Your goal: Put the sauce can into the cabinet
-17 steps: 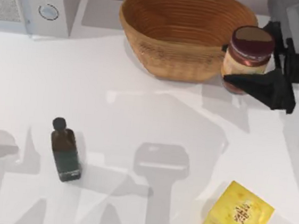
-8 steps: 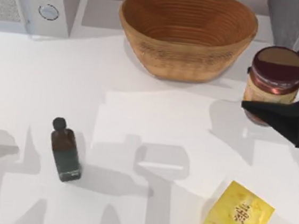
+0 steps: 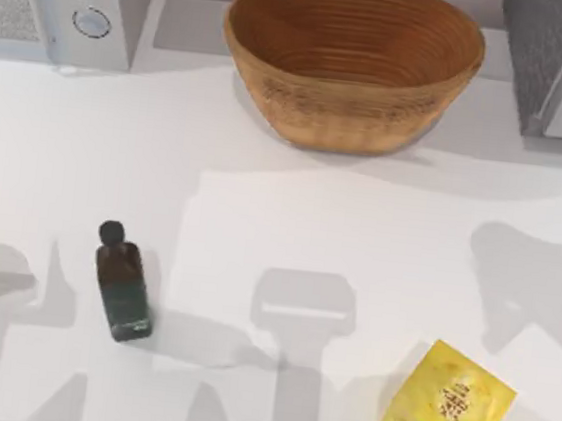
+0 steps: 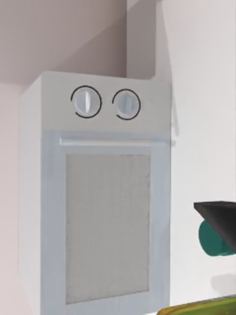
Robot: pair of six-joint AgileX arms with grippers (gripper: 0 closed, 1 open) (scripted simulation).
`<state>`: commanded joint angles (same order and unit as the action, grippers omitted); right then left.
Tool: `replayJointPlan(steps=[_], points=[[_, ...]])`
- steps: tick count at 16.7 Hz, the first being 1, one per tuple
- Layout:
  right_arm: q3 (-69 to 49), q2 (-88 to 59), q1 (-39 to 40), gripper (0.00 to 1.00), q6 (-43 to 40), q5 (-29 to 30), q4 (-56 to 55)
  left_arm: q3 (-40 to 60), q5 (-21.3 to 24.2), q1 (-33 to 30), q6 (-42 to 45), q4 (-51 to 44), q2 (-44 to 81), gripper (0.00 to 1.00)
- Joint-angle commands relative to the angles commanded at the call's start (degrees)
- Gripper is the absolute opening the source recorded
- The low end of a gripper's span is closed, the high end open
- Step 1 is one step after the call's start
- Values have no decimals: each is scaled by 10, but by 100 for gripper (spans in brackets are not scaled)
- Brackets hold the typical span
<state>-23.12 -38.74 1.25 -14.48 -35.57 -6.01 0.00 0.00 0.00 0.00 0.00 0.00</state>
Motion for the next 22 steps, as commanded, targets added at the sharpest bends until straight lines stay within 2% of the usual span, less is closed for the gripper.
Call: replayJointPlan(steps=[5,9,11,17,22], points=[[125,252,3,0,81,227,18,0,0,0,0,0,0,100],[212,365,-7,0,130,335,48,0,0,0,0,0,0,100],[230,386,-12,0,144,354,59,0,0,0,0,0,0,100],[230,385,-11,0,145,355,59,0,0,0,0,0,0,100],[140,305,3,0,149,364,89,0,0,0,0,0,0,100]])
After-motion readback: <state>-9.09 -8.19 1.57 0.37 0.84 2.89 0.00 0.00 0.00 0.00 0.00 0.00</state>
